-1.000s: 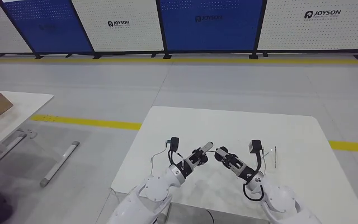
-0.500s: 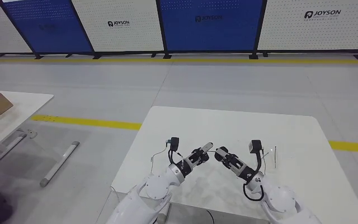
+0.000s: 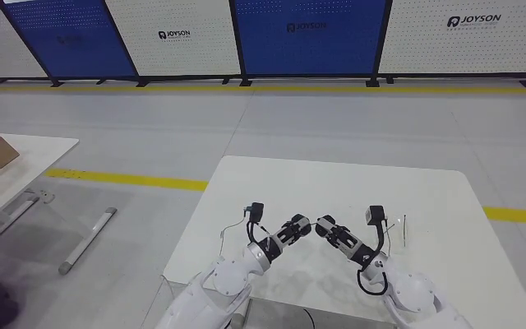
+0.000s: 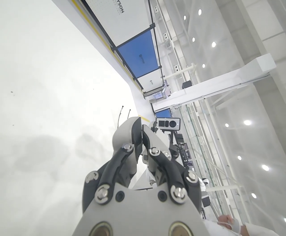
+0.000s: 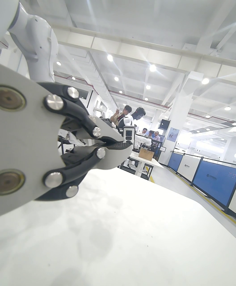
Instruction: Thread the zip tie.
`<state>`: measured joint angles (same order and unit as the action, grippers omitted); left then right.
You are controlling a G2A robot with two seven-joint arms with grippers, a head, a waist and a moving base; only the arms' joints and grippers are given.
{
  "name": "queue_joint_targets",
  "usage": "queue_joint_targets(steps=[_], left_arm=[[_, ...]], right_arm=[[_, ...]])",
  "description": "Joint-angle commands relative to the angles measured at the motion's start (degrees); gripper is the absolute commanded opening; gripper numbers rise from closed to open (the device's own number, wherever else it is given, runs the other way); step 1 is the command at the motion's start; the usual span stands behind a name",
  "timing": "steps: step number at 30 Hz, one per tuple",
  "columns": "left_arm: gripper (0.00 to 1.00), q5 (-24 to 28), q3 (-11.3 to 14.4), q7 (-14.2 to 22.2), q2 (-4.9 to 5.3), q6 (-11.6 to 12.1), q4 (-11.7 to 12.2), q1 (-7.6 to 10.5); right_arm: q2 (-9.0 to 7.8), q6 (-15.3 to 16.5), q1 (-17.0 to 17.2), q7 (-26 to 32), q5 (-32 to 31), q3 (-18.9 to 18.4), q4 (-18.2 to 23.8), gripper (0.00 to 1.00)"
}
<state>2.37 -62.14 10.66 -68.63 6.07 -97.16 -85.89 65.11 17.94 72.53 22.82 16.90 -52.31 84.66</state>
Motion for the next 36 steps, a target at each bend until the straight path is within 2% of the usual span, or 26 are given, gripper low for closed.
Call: queue_joint_targets(steps=[1,3,4,5,7,9,10,12,13,14,21,22,23,36], left_arm=[[0.0,-0.1,0.0,0.1,0.02,0.0,-0.1,-0.06],[0.01,0.5,-0.1,0.5,0.04,0.0,-0.3,-0.17],[0.61,0.8,-0.2,0.7,0.06,0.0,-0.4,-0.21],[0.78,1.0,-0.3,0.9,0.08,0.0,-0.5,-0.24],[0.85,1.2,-0.5,1.1,0.13,0.1,-0.6,-0.36],[0.8,1.6,-0.6,1.5,0.17,0.2,-0.6,-0.42],[0.83,1.9,-0.7,1.8,0.19,0.3,-0.6,-0.47],[0.73,2.1,-0.9,2.1,0.23,0.4,-0.7,-0.52],[0.64,2.1,-0.9,2.2,0.25,0.5,-0.6,-0.54],[0.47,2.0,-0.9,2.3,0.27,0.5,-0.6,-0.58],[0.16,1.4,-0.7,2.2,0.3,0.7,-0.6,-0.58],[0.05,1.4,-0.7,2.1,0.29,0.6,-0.6,-0.54],[0.0,1.3,-0.6,2.1,0.28,0.6,-0.5,-0.49],[0.0,0.8,-0.4,2.0,0.32,0.7,-0.6,-0.33]], right_arm=[[0.0,0.0,0.0,0.0,0.0,0.0,0.0,0.0],[0.0,0.0,0.0,0.0,0.0,0.0,0.0,0.0],[0.0,0.0,0.0,0.0,0.0,0.0,0.0,0.0],[0.0,0.0,0.0,0.0,0.0,0.0,0.0,0.0],[0.0,0.0,0.0,0.0,0.0,0.0,0.0,0.0],[0.0,0.0,0.0,0.0,0.0,0.0,0.0,0.0],[0.0,0.0,0.0,0.0,0.0,0.0,0.0,0.0],[0.0,0.0,0.0,0.0,0.0,0.0,0.0,0.0],[0.0,0.0,0.0,0.0,0.0,0.0,0.0,0.0],[0.0,0.0,0.0,0.0,0.0,0.0,0.0,0.0],[0.0,0.0,0.0,0.0,0.0,0.0,0.0,0.0],[0.0,0.0,0.0,0.0,0.0,0.0,0.0,0.0],[0.0,0.0,0.0,0.0,0.0,0.0,0.0,0.0],[0.0,0.0,0.0,0.0,0.0,0.0,0.0,0.0]])
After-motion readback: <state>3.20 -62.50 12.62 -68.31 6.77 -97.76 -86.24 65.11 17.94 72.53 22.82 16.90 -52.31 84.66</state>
